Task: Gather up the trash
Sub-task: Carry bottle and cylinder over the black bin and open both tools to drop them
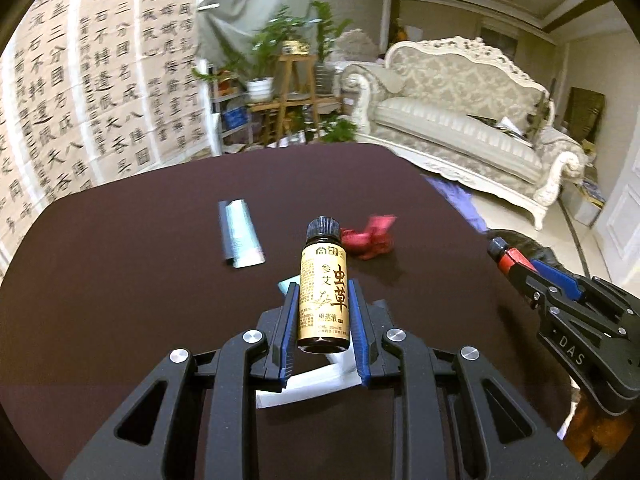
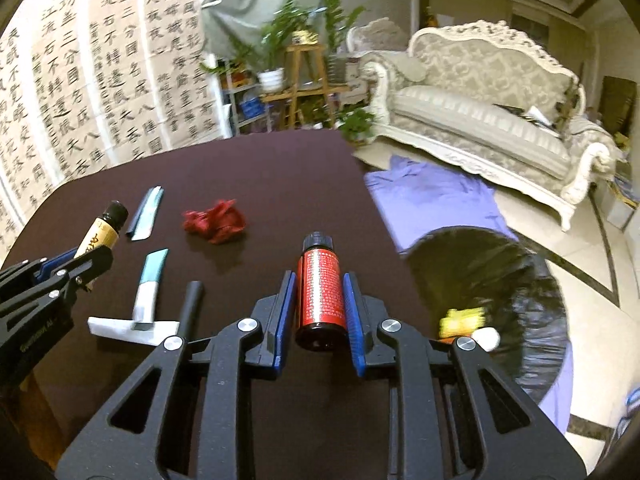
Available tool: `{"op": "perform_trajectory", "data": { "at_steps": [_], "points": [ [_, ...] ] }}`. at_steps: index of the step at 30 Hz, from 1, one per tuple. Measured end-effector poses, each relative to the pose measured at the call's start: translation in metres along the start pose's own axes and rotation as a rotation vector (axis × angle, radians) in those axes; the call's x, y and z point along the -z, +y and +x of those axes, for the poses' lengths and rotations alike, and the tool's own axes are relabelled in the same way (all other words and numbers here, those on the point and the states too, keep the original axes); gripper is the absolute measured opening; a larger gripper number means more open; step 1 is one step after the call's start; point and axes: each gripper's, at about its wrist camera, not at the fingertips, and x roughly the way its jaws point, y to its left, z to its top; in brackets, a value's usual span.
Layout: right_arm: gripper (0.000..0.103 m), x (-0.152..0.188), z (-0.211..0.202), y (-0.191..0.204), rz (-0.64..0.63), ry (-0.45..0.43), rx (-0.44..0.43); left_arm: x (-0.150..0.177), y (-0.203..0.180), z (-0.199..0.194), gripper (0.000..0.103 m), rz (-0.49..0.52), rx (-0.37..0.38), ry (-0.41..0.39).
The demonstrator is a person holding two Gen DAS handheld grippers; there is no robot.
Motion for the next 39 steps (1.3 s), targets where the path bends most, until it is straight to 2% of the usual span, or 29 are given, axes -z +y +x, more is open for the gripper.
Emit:
{"op": "perform_trajectory", "data": {
  "at_steps": [11, 18, 23, 32, 39],
  "points": [
    [0.023, -0.002, -0.013, -0.084, 0.109, -0.067, 0.155, -0.025, -0.082, 0.019, 0.025, 0.112, 0.134, -0.047],
    [0.023, 0.003, -0.001, -0.126, 0.151, -0.084, 0.234, -0.035, -0.13, 0.04, 0.025, 0.184, 0.18, -0.062],
    [0.023, 0.007, 0.007, -0.147, 0.18, -0.085, 0.256, -0.037, -0.16, 0.055, 0.025, 0.225, 0.194, -0.061],
    [0.024, 0.012, 0.023, -0.17, 0.227, -0.068, 0.282, -0.035, -0.19, 0.082, 0.025, 0.269, 0.203, -0.023],
    [0.024, 0.016, 0.033, -0.175, 0.243, -0.046, 0.29, -0.029, -0.195, 0.094, 0.025, 0.284, 0.198, 0.009]
  ]
}}
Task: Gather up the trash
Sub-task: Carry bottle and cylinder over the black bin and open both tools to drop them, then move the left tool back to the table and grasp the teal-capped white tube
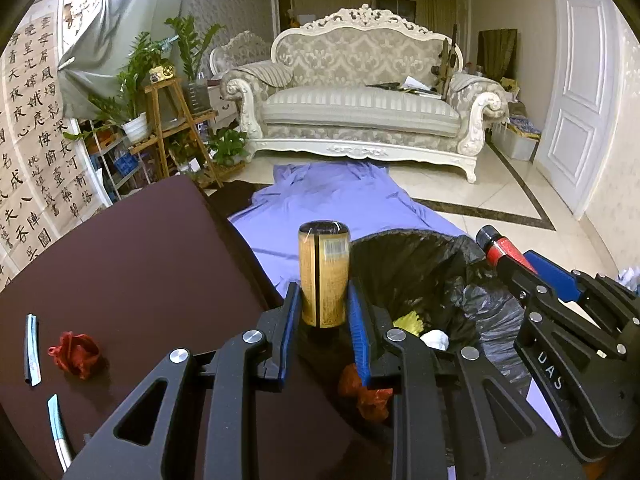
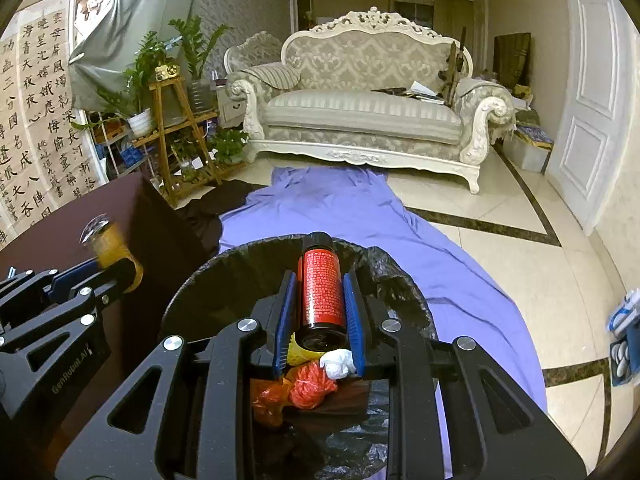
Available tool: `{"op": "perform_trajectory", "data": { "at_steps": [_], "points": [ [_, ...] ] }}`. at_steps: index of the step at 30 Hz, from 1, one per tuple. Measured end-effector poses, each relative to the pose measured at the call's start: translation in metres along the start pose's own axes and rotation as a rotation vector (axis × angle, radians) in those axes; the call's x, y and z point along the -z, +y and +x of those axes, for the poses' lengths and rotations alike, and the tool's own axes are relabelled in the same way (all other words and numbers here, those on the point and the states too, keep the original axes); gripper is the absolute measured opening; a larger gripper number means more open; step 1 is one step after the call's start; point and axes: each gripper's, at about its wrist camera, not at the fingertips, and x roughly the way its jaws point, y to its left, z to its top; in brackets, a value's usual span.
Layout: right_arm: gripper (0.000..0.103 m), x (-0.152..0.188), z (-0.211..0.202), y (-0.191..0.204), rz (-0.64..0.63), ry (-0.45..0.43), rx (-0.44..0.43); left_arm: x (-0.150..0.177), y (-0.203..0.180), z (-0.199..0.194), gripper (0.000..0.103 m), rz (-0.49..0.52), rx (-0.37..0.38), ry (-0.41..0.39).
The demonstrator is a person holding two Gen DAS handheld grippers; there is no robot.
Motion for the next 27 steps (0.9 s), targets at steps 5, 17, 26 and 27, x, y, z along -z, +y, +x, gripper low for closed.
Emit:
{"op": "perform_trajectory", "data": {
  "at_steps": [5, 17, 26, 27],
  "points": [
    [0.025, 0.0, 0.001, -0.004, 0.009, 0.006, 0.009, -0.003, -0.001, -0.002, 0.06, -0.008, 0.0, -0.01],
    [0.033, 0.001, -0.012, 0.006, -0.004, 0.007, -0.003, 0.002, 0.011, -0.022, 0.071, -0.039, -0.029, -0.012],
    [0.034, 0.008, -0.028, 0.044, -0.052, 0.021, -0.081, 0.023, 0.055, -0.054, 0.071, -0.101, -0.118, 0.006],
    [0.034, 0.009, -0.029, 0.049, -0.059, 0.022, -0.09, 0.027, 0.061, -0.057, 0.071, -0.109, -0.129, 0.009]
  ]
}}
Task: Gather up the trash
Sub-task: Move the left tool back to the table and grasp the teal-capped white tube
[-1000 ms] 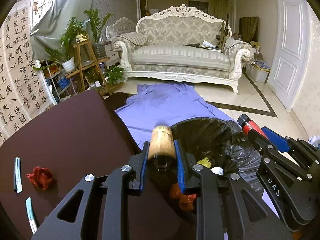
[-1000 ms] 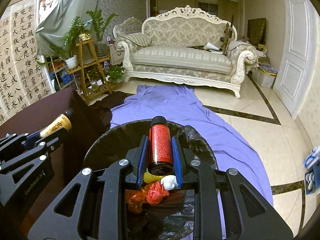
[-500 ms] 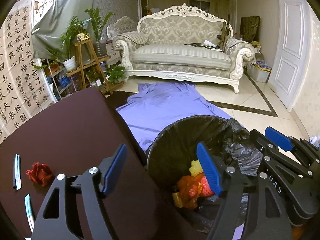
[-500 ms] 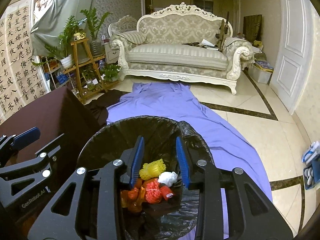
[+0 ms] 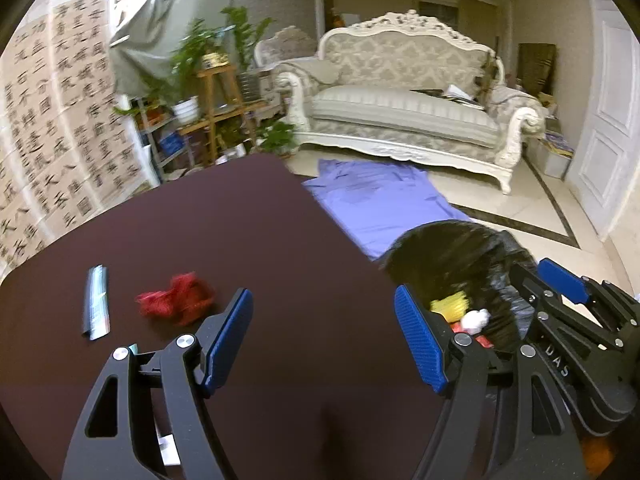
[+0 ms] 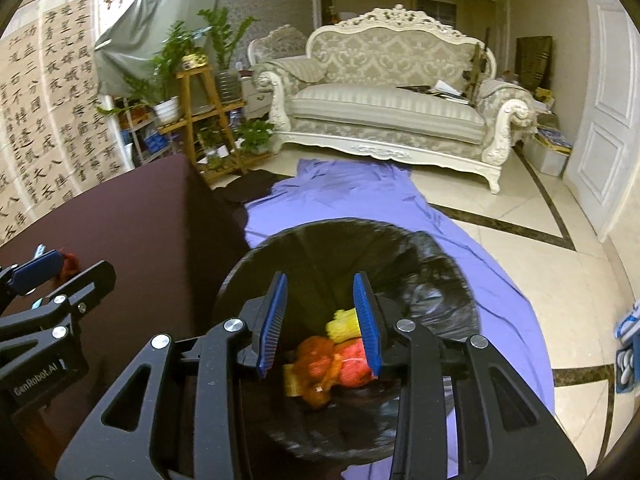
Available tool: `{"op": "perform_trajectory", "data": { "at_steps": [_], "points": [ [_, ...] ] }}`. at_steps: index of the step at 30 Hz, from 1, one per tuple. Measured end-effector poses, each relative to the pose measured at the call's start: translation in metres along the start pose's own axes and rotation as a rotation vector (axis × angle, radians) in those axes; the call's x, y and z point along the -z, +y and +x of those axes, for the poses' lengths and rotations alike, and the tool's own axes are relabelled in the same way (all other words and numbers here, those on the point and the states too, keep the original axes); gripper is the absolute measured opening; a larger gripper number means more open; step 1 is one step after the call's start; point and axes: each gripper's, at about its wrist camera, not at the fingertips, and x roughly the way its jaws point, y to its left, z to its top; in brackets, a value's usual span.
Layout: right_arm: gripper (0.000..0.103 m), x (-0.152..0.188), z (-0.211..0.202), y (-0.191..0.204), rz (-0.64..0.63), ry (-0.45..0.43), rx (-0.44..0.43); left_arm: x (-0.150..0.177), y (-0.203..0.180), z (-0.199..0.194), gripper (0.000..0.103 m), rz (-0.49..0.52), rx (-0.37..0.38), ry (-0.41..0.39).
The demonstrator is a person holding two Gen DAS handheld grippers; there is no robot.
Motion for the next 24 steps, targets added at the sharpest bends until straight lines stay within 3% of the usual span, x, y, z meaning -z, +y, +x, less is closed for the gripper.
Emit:
{"op": "perform_trajectory", "data": {
  "at_steps": [9, 18, 24],
  "points": [
    [0.034, 0.009, -0.01, 0.057, -0.08, 0.014, -0.094, 0.025, 0.06, -0.015, 0.071, -0.097, -0.118, 0.042],
    [0.034, 0.013, -0.015, 0.1, -0.146, 0.027, -0.166, 0.049, 0.101, -0.015, 0.071, -0.177, -0.183, 0.121],
    [0.034, 0.016, -0.015, 0.114, -0.168, 0.037, -0.188, 0.058, 0.108, -0.01, 0.052, -0.191, -0.164, 0.167]
  ]
}}
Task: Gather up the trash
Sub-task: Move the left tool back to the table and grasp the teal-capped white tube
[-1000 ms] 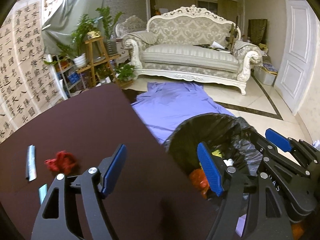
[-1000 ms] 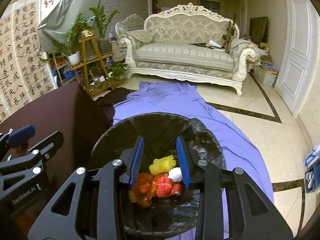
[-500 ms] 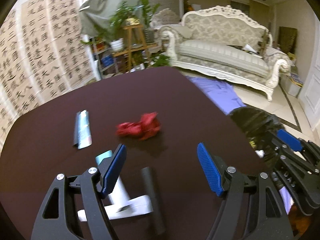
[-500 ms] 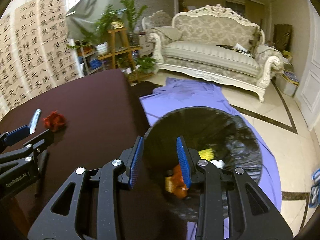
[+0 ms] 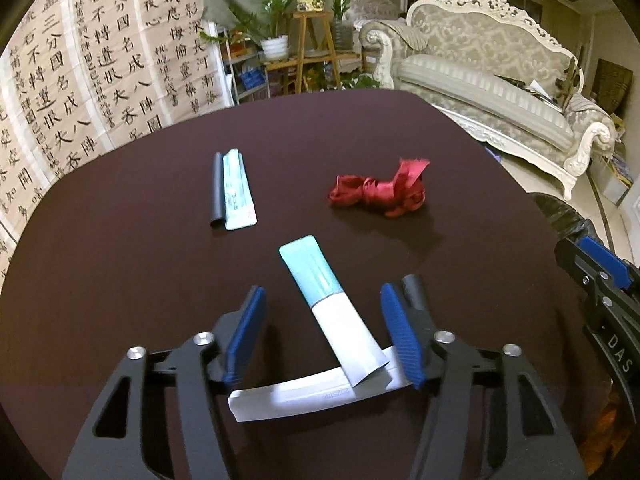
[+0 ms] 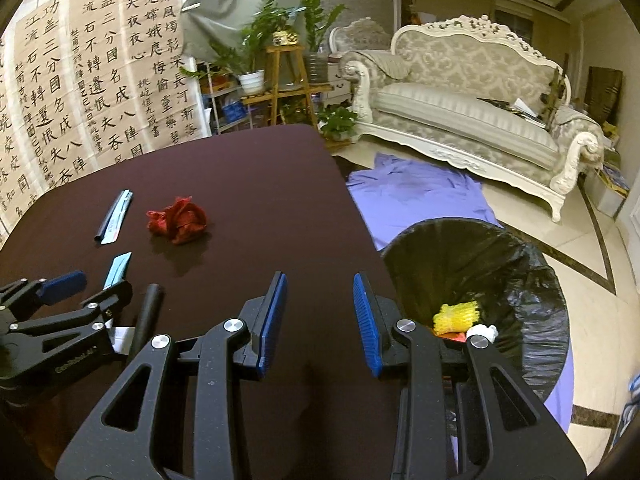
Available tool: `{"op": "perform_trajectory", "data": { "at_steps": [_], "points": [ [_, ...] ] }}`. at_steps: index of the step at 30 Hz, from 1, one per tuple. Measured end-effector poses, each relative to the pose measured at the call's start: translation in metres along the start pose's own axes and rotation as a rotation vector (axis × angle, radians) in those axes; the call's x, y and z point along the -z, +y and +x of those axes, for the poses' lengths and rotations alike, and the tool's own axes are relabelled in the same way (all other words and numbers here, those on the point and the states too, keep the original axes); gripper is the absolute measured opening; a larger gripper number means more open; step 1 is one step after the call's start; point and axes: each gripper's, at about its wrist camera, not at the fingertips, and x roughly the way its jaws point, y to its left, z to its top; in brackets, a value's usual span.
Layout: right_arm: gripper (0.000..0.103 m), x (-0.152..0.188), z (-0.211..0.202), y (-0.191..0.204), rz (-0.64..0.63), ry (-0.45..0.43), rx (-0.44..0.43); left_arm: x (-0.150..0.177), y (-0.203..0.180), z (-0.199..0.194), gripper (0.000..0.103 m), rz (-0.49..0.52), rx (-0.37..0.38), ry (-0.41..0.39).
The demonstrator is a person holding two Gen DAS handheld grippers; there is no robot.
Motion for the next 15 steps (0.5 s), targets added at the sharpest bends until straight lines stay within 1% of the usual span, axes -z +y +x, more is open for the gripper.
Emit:
{"op": "perform_trajectory", "data": {
  "at_steps": [1, 3, 4, 5, 6, 7, 8, 10, 13, 15],
  "points": [
    [0.034, 0.0, 0.0, 0.002, -0.003, 0.001, -0.002, 0.001, 0.0, 0.002, 0.047, 0.002, 0.008, 0.012],
    [0.034, -0.001, 0.001, 0.006, -0.008, 0.004, -0.006, 0.001, 0.005, 0.006, 0.042, 0.003, 0.02, 0.024],
    [0.034, -0.002, 0.003, 0.009, -0.01, 0.005, -0.007, 0.002, 0.005, 0.005, 0.038, 0.012, 0.016, 0.015],
    [0.034, -0.002, 0.003, 0.01, -0.012, 0.006, -0.01, 0.003, 0.005, 0.004, 0.037, 0.02, 0.014, 0.012],
    [0.034, -0.003, 0.004, 0.012, -0.016, 0.009, -0.013, 0.003, 0.006, 0.004, 0.032, 0.023, 0.017, 0.01],
    [0.034, -0.002, 0.005, 0.013, -0.018, 0.01, -0.016, 0.004, 0.006, 0.004, 0.023, 0.026, 0.016, 0.006],
    [0.034, -0.003, 0.006, 0.015, -0.021, 0.012, -0.02, 0.004, 0.007, 0.004, 0.02, 0.03, 0.013, 0.002],
    [0.034, -0.004, 0.008, 0.019, -0.028, 0.017, -0.028, 0.005, 0.01, 0.004, 0.015, 0.028, 0.022, -0.002],
    [0.034, -0.006, 0.012, 0.027, -0.044, 0.02, -0.043, 0.004, 0.018, 0.003, 0.013, 0.014, 0.032, -0.003],
    [0.034, -0.008, 0.013, 0.032, -0.052, 0.025, -0.058, 0.001, 0.019, 0.0, 0.013, 0.012, 0.024, -0.015]
  ]
}}
